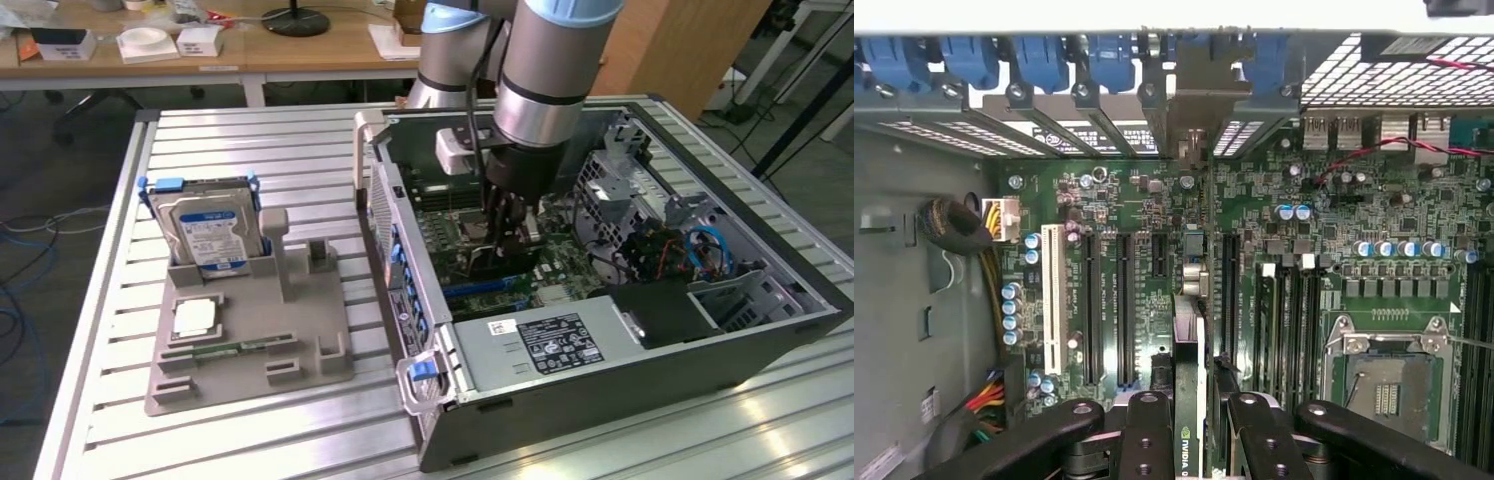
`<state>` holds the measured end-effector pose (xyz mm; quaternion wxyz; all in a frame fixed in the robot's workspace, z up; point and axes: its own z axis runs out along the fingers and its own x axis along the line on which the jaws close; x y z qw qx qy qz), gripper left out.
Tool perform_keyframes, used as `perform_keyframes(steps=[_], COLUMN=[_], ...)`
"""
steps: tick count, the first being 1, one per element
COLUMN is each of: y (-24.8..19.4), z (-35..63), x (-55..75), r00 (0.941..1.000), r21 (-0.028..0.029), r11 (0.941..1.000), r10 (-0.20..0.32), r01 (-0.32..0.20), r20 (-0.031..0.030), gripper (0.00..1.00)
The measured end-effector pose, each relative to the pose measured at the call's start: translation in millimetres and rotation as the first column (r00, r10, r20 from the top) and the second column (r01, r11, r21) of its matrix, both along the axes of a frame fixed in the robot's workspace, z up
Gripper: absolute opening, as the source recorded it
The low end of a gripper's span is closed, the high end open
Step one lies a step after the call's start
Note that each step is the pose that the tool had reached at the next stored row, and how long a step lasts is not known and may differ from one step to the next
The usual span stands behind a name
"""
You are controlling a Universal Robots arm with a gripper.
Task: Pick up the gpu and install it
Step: 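Insert the gpu into the slot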
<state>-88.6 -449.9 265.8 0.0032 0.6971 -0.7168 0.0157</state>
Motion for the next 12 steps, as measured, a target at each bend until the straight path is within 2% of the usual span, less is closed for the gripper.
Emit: perform_keyframes(steps=[12], y=[0.0], z=[-7.8], x=[-1.4], r00=[1.0], r21=[-0.0002], r11=[1.0], r10=[0.0], r01=[0.0], r20=[-0.0001], gripper=[0.26])
